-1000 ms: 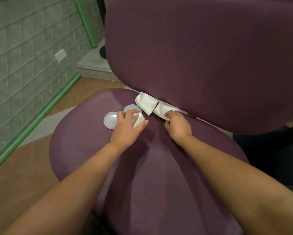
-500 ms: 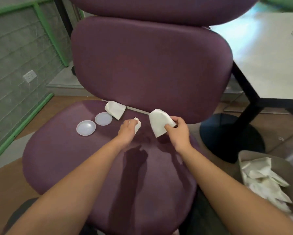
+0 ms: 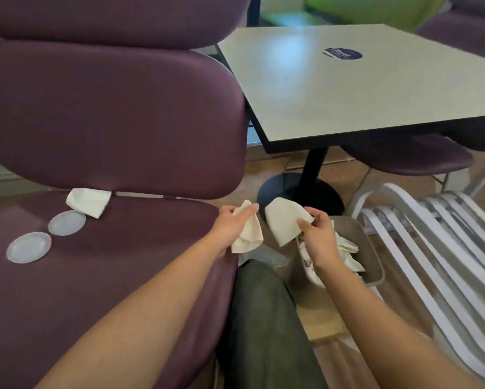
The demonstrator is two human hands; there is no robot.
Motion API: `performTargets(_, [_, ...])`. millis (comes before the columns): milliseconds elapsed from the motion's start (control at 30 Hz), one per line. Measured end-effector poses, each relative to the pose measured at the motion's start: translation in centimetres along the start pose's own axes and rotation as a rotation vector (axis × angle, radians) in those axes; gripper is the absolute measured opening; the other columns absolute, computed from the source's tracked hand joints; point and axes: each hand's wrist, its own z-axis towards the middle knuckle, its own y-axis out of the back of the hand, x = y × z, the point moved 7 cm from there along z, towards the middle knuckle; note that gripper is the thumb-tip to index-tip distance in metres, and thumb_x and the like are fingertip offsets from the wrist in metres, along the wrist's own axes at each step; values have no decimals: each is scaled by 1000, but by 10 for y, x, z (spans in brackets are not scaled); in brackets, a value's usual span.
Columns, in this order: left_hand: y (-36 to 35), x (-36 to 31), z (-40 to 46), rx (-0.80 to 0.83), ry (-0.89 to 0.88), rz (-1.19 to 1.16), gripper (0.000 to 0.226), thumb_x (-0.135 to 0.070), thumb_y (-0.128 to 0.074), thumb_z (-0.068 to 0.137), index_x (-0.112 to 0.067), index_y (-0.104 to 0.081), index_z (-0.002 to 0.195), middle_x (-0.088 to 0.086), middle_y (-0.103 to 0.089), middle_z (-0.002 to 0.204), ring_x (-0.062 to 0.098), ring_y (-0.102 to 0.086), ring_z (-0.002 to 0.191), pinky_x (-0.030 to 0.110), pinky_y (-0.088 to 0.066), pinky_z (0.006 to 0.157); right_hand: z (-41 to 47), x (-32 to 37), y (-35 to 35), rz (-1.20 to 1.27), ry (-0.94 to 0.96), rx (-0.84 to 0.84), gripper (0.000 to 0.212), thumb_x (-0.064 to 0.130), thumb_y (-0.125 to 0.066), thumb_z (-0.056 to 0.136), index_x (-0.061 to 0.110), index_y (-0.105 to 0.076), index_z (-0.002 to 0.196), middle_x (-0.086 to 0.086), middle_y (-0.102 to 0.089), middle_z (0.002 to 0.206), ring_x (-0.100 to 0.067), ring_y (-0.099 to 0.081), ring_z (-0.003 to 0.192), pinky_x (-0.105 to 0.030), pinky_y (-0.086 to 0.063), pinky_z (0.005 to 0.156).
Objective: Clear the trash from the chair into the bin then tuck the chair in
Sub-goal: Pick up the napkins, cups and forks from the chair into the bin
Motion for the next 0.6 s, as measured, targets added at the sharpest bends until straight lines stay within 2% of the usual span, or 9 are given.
performTargets(100, [-37,-9,0,32,8,51,49,-50,-63,87,-15,-42,115,0,-52,105,10,-52,86,23,-36,61,10,-13,41,-35,-44,-57,30,13,-51,98,20,-51,128,-2,-56,124,-22,-52,109,-38,-46,88])
performTargets(167, [-58,-10,3,60,8,66,50,-49,-60,89,-16,-39,120,1,-48,111,14,-50,95,26,-37,68,15,-23,62,-54,-68,-92,32,12,-50,99,18,-50,131,-3,-52,125,-23,-50,110,-32,-41,84])
performTargets(233, [-77,-11,3,119,11,70,49,-49,-57,92,-18,-38,125,0,-47,113,16,-49,101,28,-38,81,21,-35,75,-102,-94,-108,34,11,-51,98,15,-50,132,-6,-53,130,-28,-51,117,-35,-43,90])
performTargets(300, [-95,-12,2,190,0,95,28,-47,-53,95,-21,-48,105,0,-51,103,16,-53,94,28,-40,79,26,-46,83,-182,-119,-113,35,12,-54,97,16,-52,132,-10,-53,136,-32,-49,123,-41,-42,101])
performTargets(367, [-110,-11,1,249,-19,112,26,-46,-52,96,-24,-52,82,3,-56,93,18,-56,88,29,-41,77,29,-57,92,-351,-171,-125,42,18,-56,95,19,-50,136,-13,-43,143,-35,-36,133,-45,-32,109])
performTargets(400, [-116,-10,1,264,-25,126,26,-48,-52,96,-24,-54,84,2,-59,93,18,-58,88,28,-42,77,29,-60,97,-423,-190,-139,43,22,-56,95,22,-49,138,-13,-37,147,-35,-27,137,-46,-27,112])
performTargets(467, [-129,-10,2,275,-19,149,31,-51,-51,95,-20,-54,103,-2,-60,102,10,-58,88,22,-43,73,30,-62,104,-450,-180,-169,41,27,-57,95,25,-53,135,-12,-33,149,-35,-23,140,-47,-23,115])
performTargets(533, [-142,-9,1,288,-14,177,40,-53,-50,95,-23,-46,121,-4,-56,113,6,-55,91,21,-41,71,30,-56,103,-326,-100,-125,31,29,-59,94,26,-61,125,-9,-47,140,-30,-39,132,-47,-34,112])
performTargets(600, [-153,-10,0,299,-18,192,55,-54,-50,94,-20,-42,136,-2,-54,127,12,-54,105,25,-41,82,25,-46,94,-132,-49,27,27,30,-60,93,25,-64,119,-2,-61,124,-19,-55,116,-37,-48,98])
